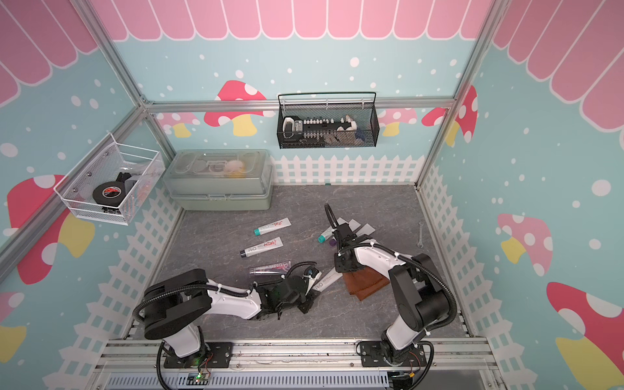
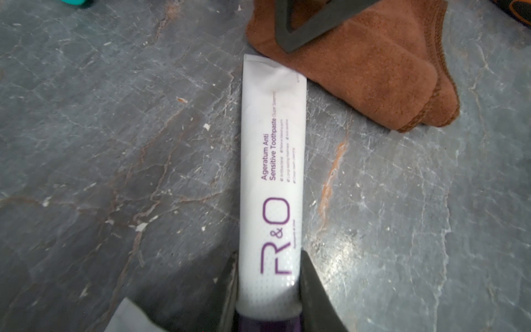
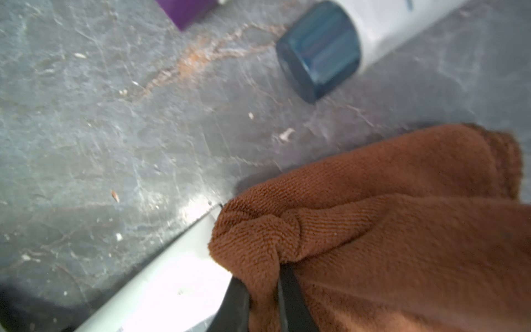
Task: Wipe the surface of the toothpaste tube
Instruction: Wipe the dirt from the toothpaste tube, then place the cleaning item at the center of the board, then pick up the toothpaste from the center of the board.
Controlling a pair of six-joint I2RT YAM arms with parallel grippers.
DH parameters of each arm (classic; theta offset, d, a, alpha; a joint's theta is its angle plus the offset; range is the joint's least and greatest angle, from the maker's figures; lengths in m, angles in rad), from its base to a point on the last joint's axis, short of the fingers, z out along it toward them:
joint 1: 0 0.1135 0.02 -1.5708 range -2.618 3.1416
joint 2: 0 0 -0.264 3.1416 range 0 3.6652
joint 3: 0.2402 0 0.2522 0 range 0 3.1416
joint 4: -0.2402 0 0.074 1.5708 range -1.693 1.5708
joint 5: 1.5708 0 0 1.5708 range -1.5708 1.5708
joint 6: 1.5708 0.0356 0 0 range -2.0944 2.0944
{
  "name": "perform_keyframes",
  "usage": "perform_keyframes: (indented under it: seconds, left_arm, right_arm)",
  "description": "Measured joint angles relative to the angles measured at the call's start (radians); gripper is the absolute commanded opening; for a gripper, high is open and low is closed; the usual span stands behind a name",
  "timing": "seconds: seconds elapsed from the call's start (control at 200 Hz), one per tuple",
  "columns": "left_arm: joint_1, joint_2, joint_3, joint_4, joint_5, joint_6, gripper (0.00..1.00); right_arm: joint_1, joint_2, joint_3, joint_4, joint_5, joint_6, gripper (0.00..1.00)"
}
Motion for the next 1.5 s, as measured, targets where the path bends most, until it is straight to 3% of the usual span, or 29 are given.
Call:
perform_keyframes:
  seconds: [0.27, 0.455, 0.635, 0.991, 1.286, 1.501]
  left_arm:
    - [0.000, 0.000, 0.000, 0.000, 0.000, -0.001, 0.18]
    - [0.000, 0.000, 0.000, -0.002, 0.000, -0.002, 0.18]
    - [0.001, 0.000, 0.000, -0.003, -0.004, -0.002, 0.18]
    - [-0.001, -0.026, -0.015, -0.025, -0.005, -0.002, 0.18]
    - [-0.001, -0.130, 0.015, -0.229, -0.080, -0.002, 0.18]
    - [0.011, -0.134, 0.076, -0.330, -0.136, -0.001, 0.17]
  right_arm:
    - [0.010, -0.075, -0.014, 0.013, -0.283, -0.011, 0.13]
    - [0.033, 0.029, 0.018, 0.025, -0.339, -0.020, 0.13]
    - [0.043, 0.098, 0.092, -0.003, -0.242, -0.021, 0.13]
    - [-0.002, 0.090, 0.064, 0.026, -0.029, 0.002, 0.14]
    - [-0.163, -0.021, -0.009, -0.028, 0.089, 0.016, 0.16]
    - [-0.195, 0.085, 0.094, -0.054, 0.116, 0.006, 0.21]
